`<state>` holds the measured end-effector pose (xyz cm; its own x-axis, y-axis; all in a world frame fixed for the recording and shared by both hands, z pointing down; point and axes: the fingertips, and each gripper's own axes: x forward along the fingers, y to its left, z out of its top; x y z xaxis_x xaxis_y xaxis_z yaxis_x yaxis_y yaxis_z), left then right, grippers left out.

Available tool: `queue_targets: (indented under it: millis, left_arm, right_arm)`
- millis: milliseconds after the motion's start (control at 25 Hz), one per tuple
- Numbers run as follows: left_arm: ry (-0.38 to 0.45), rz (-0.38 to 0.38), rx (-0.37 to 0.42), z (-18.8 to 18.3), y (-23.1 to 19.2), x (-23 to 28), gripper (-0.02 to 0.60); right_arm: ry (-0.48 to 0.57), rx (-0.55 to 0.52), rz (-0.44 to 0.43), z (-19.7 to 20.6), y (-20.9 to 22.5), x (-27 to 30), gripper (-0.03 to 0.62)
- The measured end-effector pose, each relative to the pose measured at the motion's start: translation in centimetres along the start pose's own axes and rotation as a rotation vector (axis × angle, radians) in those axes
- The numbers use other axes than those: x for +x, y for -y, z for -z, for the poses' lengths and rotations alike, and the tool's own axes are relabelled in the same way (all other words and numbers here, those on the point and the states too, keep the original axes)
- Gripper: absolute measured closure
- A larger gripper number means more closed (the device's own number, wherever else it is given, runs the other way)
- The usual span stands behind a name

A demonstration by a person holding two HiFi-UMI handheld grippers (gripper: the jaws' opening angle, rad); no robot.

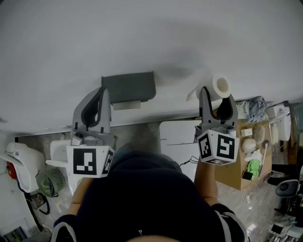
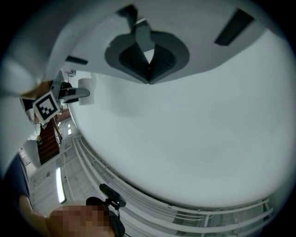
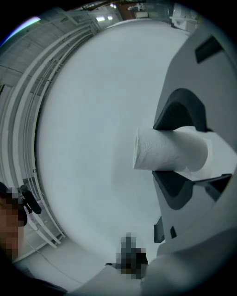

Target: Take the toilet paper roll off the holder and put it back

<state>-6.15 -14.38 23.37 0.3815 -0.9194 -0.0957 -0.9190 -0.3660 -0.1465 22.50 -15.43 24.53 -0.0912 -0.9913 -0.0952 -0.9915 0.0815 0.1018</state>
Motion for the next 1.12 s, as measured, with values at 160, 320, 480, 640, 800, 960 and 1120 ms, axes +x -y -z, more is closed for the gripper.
queue_targets:
  millis: [160, 320, 480, 640, 800, 960, 1120]
  left_arm:
    - [-0.008, -0.007, -0.01, 0.2, -0.2, 0.1, 0.58]
    - [-0.008, -0.02, -0.012, -0.1, -0.8, 0.1, 0.58]
    - [-0.016, -0.03, -0.016, -0.1, -1.3, 0.1, 0.58]
    - [-0.02, -0.038, -0.022, -0.1, -1.6, -0.1, 0.58]
    - [-0.018, -0.046, -0.021, -0.1, -1.8, -0.2, 0.58]
    - [-0.024, -0.058, -0.021, 0.2, -2.0, -0.7, 0.58]
    - [-0.026, -0.069, -0.024, 0.6, -2.2, -0.9, 0.58]
  right_arm:
    - [0.006, -0.001, -0.011, -0.2, 0.0, 0.7, 0.315]
    - [0.025, 0.003, -0.029, -1.1, -0.6, 1.6, 0.315]
    - [0.034, 0.009, -0.045, -1.9, -1.1, 2.3, 0.315]
    - [0.04, 0.013, -0.054, -2.5, -1.5, 2.6, 0.315]
    - [0.052, 0.007, -0.073, -3.2, -2.0, 3.0, 0.315]
    - [0.068, 0.005, -0.092, -3.9, -2.8, 3.0, 0.315]
    - [0.073, -0.004, -0.126, -4.1, -3.8, 3.2, 0.315]
